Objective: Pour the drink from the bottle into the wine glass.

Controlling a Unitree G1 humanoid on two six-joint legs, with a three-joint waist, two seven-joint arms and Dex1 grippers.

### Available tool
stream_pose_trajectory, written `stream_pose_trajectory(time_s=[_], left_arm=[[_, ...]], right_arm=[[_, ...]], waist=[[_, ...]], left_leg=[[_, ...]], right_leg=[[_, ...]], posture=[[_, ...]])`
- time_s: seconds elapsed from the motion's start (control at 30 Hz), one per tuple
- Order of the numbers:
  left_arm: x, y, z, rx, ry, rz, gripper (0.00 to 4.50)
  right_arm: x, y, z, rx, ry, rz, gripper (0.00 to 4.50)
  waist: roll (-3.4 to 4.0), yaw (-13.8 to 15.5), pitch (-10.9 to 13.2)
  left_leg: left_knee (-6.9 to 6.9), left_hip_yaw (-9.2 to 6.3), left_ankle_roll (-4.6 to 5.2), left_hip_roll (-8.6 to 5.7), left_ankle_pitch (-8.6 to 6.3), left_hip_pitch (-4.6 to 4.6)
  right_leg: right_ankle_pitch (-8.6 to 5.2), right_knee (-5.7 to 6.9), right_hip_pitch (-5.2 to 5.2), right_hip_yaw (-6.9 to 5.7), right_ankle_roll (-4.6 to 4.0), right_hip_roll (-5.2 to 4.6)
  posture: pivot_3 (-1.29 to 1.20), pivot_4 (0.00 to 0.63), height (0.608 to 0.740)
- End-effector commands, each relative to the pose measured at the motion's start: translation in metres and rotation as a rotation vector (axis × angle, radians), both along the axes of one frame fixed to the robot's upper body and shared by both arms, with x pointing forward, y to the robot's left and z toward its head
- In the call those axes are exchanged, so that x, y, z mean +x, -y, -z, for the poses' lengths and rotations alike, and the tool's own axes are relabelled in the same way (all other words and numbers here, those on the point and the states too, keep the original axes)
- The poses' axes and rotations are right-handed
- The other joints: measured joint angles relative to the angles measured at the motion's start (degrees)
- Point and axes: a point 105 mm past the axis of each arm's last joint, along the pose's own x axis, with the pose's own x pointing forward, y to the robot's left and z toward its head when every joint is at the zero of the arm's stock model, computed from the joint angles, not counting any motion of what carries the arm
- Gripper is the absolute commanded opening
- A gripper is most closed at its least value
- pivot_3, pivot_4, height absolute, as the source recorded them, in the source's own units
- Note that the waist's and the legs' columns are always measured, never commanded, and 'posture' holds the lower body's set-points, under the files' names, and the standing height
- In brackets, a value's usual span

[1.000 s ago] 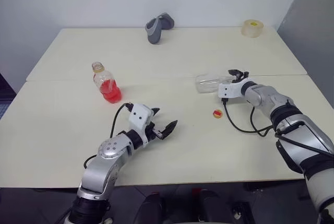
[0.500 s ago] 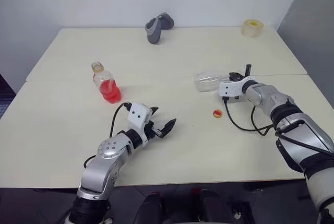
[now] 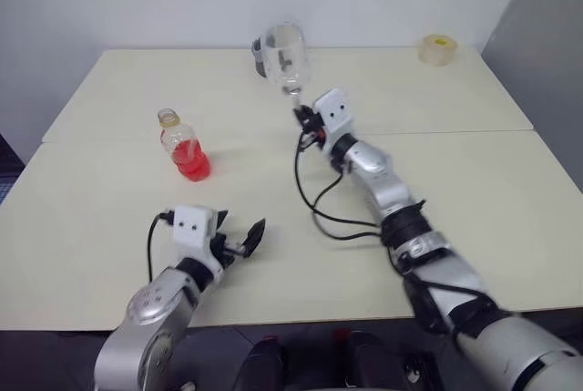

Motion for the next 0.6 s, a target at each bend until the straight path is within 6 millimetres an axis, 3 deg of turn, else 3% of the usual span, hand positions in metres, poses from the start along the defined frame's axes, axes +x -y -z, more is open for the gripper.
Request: stream_pose_trajectory(time_s=[0.03, 0.27, 0.6], left_arm=[[-0.008, 0.005, -0.018, 0.029, 0.088, 0.030, 4.50], [-0.007, 0.002, -0.025, 0.046, 0.121, 0.009, 4.50], [-0.001, -0.001, -0.028, 0.057, 0.134, -0.007, 4.50]], right_arm=[[-0.011, -0.010, 0.001, 0.070, -0.065, -0.043, 0.04], [-0.014, -0.017, 0.045, 0.042, -0.159, -0.013, 0.04], [-0.013, -0.009, 0.075, -0.103, -0.141, 0.048, 0.04]], waist=[[-0.02, 0.64, -0.01], [-0.03, 0.54, -0.02], [-0.03, -0.02, -0.03]], left_leg=[[0.01, -0.05, 0.05, -0.01, -0.03, 0.00], [-0.04, -0.08, 0.00, -0.04, 0.01, 0.07], [-0.07, -0.08, 0.01, -0.01, 0.01, 0.10]], right_leg=[[0.00, -0.01, 0.02, -0.04, 0.00, 0.00], [0.03, 0.01, 0.02, -0.08, -0.06, 0.04], [0.03, 0.03, 0.03, -0.08, -0.06, 0.08]], posture=[[0.00, 0.150, 0.740], [0.00, 0.150, 0.740], [0.00, 0.150, 0.740]])
